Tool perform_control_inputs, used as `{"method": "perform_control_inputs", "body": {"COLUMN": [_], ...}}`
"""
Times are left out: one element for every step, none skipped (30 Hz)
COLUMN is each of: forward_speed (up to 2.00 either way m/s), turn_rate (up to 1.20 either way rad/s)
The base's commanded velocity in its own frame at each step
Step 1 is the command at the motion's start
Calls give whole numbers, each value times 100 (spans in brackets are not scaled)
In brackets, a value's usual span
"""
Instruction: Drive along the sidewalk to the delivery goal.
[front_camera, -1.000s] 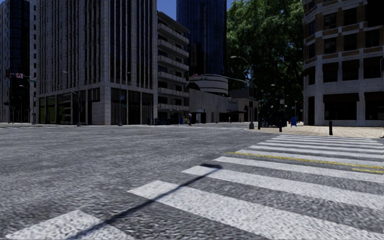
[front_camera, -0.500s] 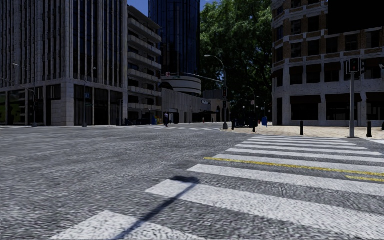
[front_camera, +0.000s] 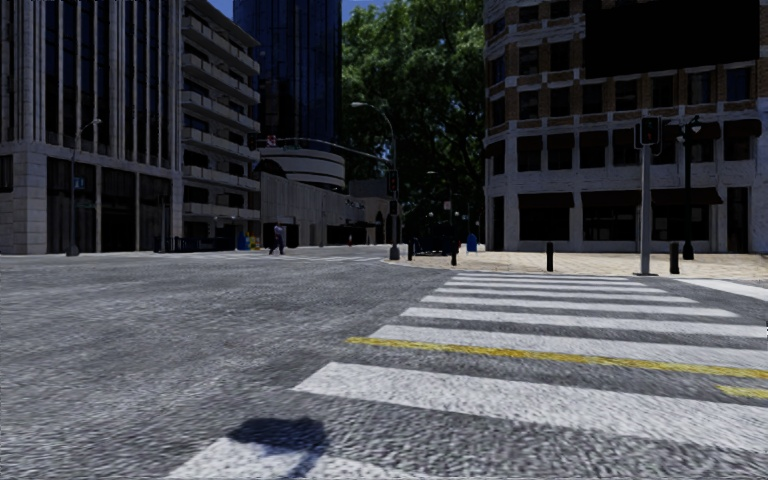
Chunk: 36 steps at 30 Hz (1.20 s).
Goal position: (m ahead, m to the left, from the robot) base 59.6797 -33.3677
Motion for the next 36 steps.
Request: {"method": "perform_control_inputs", "body": {"forward_speed": [200, 200, 200, 200, 200, 200, 200, 200, 200, 200, 200, 200, 200, 200, 200, 200, 200, 200, 200, 200, 200, 200, 200, 200, 200, 200, 200, 200, 200, 200, 200, 200, 200, 200, 200, 200], "turn_rate": [-48, -50, -51, -51, -52, -52, -52, -52, -52, -52, -52, -52, -52, -52, -52, -52, -52, -52, -52, -52, -52, -52, -52, -52, -51, -51, -42, -37, -36, -35, -35, -35, -35, -35, -15, -15]}}
